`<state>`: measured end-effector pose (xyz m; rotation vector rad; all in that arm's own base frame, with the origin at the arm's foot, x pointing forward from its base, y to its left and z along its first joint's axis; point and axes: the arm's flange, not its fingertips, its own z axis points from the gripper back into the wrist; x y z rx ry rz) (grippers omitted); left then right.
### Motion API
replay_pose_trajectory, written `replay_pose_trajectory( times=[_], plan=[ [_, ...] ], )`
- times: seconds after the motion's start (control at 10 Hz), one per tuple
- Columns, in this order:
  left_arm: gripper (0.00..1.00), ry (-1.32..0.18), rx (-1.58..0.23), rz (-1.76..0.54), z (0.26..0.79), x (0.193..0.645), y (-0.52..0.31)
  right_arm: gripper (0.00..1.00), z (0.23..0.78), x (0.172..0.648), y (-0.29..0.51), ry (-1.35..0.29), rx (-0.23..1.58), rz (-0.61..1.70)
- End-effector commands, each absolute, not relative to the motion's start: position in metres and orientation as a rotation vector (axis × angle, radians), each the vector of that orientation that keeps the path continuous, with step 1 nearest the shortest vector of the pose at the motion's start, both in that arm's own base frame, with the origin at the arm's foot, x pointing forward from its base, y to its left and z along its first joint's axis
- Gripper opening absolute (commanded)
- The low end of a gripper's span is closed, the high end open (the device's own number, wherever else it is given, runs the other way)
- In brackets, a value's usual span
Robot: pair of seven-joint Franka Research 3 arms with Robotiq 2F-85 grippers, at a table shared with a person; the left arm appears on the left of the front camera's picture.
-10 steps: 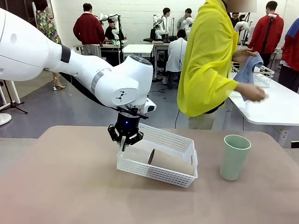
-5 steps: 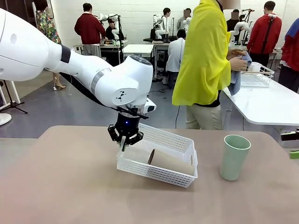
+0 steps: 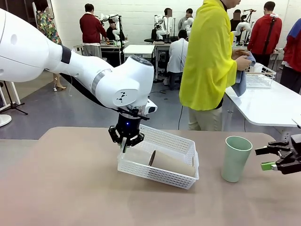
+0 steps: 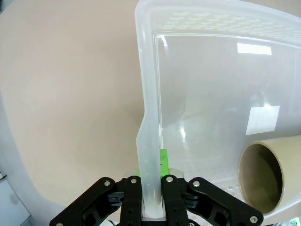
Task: Clean and organize the cups into the basket.
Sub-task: Pick up the Reusable plastic cup from the right side of the table and stack it inside the Organizing basket in the center of the table.
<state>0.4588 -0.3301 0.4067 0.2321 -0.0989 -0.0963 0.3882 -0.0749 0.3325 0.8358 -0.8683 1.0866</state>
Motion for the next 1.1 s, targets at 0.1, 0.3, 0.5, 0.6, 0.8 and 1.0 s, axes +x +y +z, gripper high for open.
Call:
replay_pose_trajectory(
  times=[0.1,0.3,0.5,0.6,0.8,1.0],
  plan=[
    [0.00,-0.105,0.241,-0.105,0.405,0.456,-0.330,1.00,0.325,0.400,-0.090,-0.905,0.825,1.086],
    [0.00,-0.105,0.241,-0.105,0.405,0.456,-0.330,1.00,0.313,0.405,-0.094,-0.879,0.831,1.162],
    [0.00,-0.105,0.241,-0.105,0.405,0.456,-0.330,1.00,0.295,0.416,-0.091,-0.830,0.864,1.238],
    [0.00,-0.105,0.241,-0.105,0.405,0.456,-0.330,1.00,0.287,0.422,-0.091,-0.823,0.870,1.235],
    [0.00,-0.105,0.241,-0.105,0.405,0.456,-0.330,1.00,0.272,0.430,-0.086,-0.824,0.899,1.225],
    [0.00,-0.105,0.241,-0.105,0.405,0.456,-0.330,1.00,0.265,0.436,-0.081,-0.833,0.910,1.218]
  ],
)
